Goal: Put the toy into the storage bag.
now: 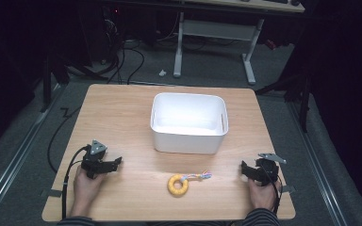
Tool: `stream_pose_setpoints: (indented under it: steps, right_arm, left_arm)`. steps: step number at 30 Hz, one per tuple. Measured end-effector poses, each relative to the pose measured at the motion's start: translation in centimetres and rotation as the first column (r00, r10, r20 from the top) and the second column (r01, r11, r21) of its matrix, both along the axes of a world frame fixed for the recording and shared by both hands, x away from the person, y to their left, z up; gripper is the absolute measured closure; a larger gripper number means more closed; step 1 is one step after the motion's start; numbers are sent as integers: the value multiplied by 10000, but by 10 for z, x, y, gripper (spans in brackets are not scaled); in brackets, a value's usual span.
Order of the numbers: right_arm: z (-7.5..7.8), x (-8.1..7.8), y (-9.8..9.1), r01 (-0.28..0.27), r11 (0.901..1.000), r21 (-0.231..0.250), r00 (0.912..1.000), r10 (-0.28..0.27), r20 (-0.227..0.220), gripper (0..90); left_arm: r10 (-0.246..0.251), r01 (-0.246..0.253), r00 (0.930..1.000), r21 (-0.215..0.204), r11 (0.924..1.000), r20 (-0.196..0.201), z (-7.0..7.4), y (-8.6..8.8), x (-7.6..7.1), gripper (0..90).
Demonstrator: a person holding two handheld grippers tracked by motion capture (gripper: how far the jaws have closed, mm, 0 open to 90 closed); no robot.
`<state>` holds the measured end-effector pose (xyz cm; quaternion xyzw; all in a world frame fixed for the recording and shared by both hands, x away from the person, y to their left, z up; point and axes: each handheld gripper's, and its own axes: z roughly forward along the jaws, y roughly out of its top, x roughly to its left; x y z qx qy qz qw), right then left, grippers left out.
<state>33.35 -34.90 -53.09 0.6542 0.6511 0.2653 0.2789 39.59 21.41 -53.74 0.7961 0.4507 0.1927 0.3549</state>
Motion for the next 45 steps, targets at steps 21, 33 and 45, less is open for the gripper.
stream_pose_setpoints:
  steps: [21,33,45]
  right_arm:
    - [4,-1,0,114,9999,-1,9999,-114,5,398]
    - [13,-6,-3,-325,9991,288,9995,325,22,424]
    - [29,-10,8,-1302,9900,551,9915,1298,109,464]
  left_arm:
    - [6,-6,10000,2,10000,1,0,0,0,226]
    - [10,-10,10000,11,10000,5,0,0,0,225]
    - [11,-11,10000,13,10000,6,0,0,0,225]
